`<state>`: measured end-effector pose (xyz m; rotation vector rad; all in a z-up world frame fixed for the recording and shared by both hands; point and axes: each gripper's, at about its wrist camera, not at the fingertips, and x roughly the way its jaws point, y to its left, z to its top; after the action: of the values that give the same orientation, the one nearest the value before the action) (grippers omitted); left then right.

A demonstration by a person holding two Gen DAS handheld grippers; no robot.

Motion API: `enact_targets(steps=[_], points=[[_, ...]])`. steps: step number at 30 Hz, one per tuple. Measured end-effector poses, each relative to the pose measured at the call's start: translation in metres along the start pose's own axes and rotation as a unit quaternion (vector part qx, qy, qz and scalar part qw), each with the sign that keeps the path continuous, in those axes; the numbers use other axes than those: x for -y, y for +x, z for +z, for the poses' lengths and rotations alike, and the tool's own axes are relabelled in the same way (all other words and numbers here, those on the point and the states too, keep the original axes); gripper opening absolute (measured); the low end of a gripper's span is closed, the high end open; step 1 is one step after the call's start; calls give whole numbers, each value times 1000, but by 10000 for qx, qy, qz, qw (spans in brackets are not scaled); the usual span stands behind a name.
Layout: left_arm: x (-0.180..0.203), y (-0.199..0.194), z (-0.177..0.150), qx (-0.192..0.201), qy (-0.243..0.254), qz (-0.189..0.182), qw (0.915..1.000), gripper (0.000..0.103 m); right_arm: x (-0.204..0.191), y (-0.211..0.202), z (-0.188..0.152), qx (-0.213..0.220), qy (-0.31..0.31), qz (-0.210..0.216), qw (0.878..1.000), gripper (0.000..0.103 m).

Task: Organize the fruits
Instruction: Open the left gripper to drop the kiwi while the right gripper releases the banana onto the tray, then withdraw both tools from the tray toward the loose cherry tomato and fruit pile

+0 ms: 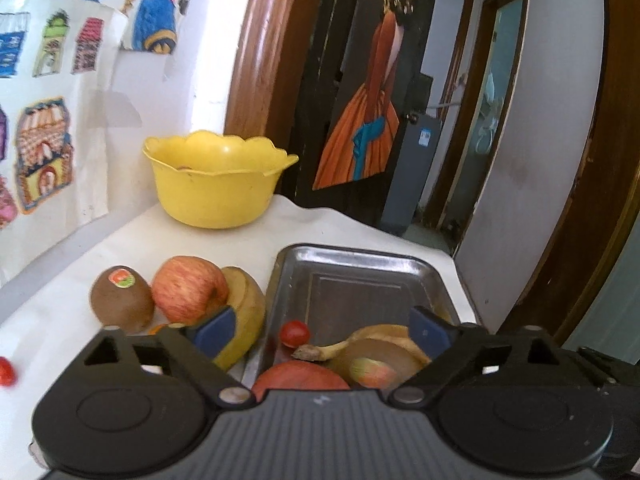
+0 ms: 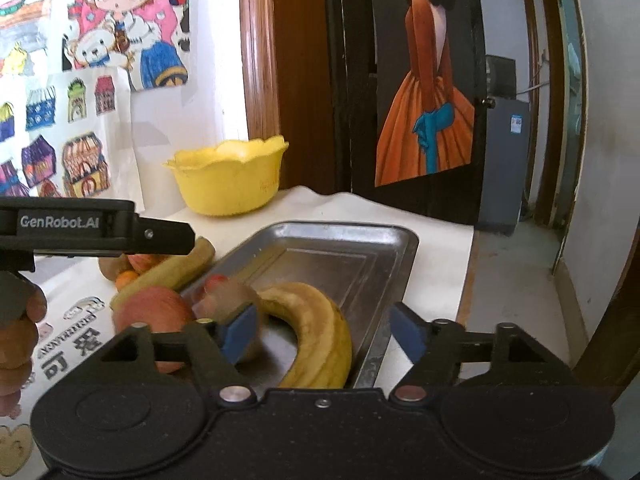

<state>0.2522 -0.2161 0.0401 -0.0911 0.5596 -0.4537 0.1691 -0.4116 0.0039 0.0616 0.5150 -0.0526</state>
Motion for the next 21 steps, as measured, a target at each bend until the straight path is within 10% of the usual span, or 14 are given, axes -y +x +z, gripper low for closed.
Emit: enact_targets(steps=[21], points=[[-33,-166,-32,609,-113,-92,9980,103,-50,-202,-12,672,-129,-588,9959,102]])
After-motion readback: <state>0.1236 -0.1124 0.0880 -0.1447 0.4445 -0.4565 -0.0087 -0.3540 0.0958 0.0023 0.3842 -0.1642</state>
